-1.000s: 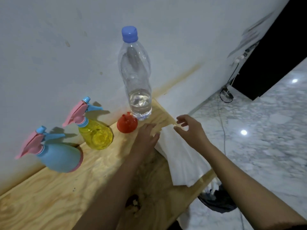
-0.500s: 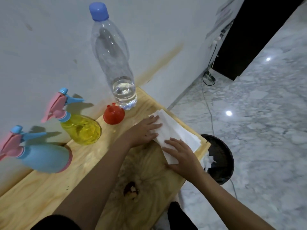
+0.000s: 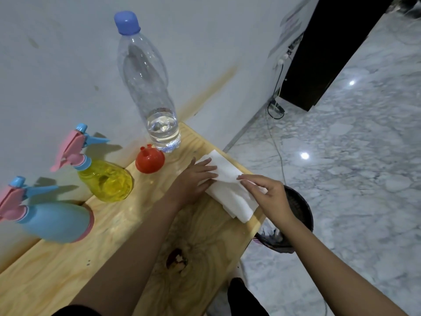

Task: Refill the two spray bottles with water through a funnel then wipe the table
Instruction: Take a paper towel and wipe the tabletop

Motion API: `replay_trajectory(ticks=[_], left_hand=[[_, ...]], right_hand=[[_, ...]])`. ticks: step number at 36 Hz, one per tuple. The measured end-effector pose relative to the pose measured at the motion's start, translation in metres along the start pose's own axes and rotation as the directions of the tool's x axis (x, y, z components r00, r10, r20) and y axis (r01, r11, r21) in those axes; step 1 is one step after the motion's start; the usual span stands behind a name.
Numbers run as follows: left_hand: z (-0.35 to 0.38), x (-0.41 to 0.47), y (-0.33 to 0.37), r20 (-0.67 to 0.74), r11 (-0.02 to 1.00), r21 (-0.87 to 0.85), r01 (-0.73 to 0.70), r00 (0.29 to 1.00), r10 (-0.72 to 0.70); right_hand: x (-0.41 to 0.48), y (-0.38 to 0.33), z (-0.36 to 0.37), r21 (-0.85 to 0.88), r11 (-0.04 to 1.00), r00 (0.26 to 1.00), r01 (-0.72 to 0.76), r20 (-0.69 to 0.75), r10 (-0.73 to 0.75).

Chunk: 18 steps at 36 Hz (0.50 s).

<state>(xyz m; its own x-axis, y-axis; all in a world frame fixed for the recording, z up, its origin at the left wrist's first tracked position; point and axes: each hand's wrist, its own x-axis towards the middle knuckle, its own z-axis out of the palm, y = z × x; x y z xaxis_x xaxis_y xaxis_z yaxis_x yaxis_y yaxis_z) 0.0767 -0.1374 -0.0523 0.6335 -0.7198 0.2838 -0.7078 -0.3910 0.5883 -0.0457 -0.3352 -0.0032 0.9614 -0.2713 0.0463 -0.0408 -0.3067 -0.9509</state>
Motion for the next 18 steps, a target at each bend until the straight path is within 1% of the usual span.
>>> replay_trajectory(ticks=[2, 4, 7, 10, 13, 15, 18], left_hand=[[-0.003, 0.003, 0.006, -0.056, 0.999, -0.011, 0.037, 0.998, -0.038], [-0.007, 0.007, 0.013, -0.075, 0.998, -0.004, 0.07, 0.995, -0.07], [-0.019, 0.014, 0.027, -0.022, 0.994, -0.02, 0.108, 0.994, -0.109], [-0.029, 0.023, 0.039, -0.005, 0.998, 0.0, 0.058, 0.998, -0.058], [-0.037, 0.037, 0.047, 0.043, 0.996, 0.075, 0.056, 0.997, -0.06], [-0.043, 0.046, 0.053, 0.059, 0.997, 0.073, 0.023, 0.998, -0.027], [-0.054, 0.054, 0.062, 0.051, 0.997, 0.047, -0.054, 0.997, 0.052]], right_hand=[[0.003, -0.002, -0.007, -0.029, 1.0, 1.0, -0.002, -0.026, 0.001], [0.005, -0.004, -0.015, -0.072, 0.997, 0.999, -0.005, -0.044, 0.002], [0.007, -0.011, -0.027, -0.175, 0.984, 0.999, 0.025, -0.026, -0.03], [0.01, -0.027, -0.033, -0.312, 0.949, 0.997, 0.036, 0.077, -0.012], [0.017, -0.048, -0.034, -0.49, 0.868, 0.988, 0.08, 0.157, -0.003], [0.021, -0.059, -0.033, -0.53, 0.839, 0.984, 0.126, 0.173, -0.038], [0.026, -0.07, -0.032, -0.536, 0.829, 0.98, 0.158, 0.185, -0.067]])
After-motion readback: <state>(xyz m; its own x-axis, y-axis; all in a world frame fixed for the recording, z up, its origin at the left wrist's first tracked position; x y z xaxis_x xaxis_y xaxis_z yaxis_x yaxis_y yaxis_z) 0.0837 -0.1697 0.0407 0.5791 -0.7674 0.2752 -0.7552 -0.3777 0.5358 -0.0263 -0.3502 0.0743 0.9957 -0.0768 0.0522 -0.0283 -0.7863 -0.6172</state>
